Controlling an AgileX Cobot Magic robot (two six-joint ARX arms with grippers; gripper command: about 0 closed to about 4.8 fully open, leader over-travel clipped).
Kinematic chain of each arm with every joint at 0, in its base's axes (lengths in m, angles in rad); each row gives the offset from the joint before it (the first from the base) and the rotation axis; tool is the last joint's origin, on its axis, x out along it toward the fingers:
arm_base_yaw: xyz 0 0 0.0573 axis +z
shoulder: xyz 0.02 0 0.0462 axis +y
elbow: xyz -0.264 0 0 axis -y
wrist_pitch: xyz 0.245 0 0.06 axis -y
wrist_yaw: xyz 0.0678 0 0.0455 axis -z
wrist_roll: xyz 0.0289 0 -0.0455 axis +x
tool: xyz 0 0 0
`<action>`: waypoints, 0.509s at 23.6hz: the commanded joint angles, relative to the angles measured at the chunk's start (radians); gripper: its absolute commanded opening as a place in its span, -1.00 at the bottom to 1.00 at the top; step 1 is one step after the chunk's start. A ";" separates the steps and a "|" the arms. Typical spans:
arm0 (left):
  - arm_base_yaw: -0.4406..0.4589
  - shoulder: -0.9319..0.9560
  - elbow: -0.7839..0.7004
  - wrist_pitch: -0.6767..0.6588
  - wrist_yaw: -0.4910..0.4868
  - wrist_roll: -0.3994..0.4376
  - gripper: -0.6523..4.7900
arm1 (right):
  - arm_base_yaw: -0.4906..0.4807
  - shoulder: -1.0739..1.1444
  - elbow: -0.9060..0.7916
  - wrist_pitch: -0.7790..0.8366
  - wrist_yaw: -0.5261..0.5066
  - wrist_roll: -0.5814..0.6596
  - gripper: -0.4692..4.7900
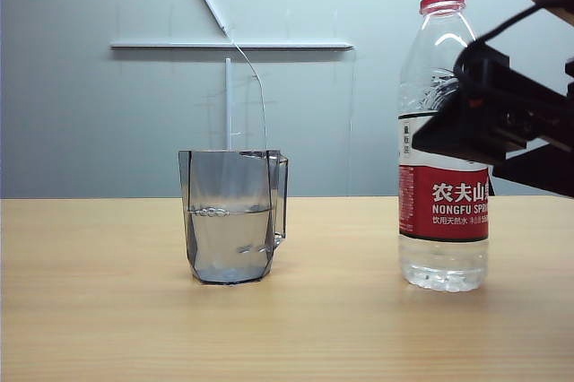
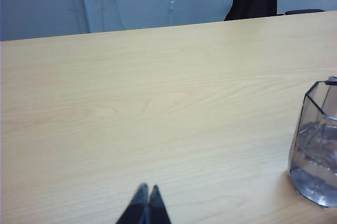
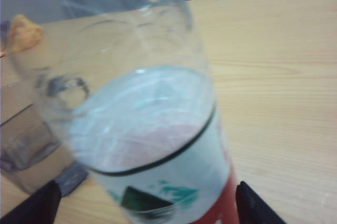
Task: Pick up the mineral water bottle on the table and pour water into the mug until it's half full.
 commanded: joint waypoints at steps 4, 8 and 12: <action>0.000 0.002 0.002 0.013 0.002 -0.003 -0.77 | 0.032 -0.049 0.001 -0.055 0.003 0.005 1.00; 0.000 0.002 0.002 0.013 0.002 -0.003 -0.77 | 0.036 -0.132 0.000 -0.121 0.028 0.004 1.00; 0.000 0.002 0.002 0.013 0.002 -0.003 -0.77 | 0.036 -0.282 0.001 -0.304 0.051 0.000 1.00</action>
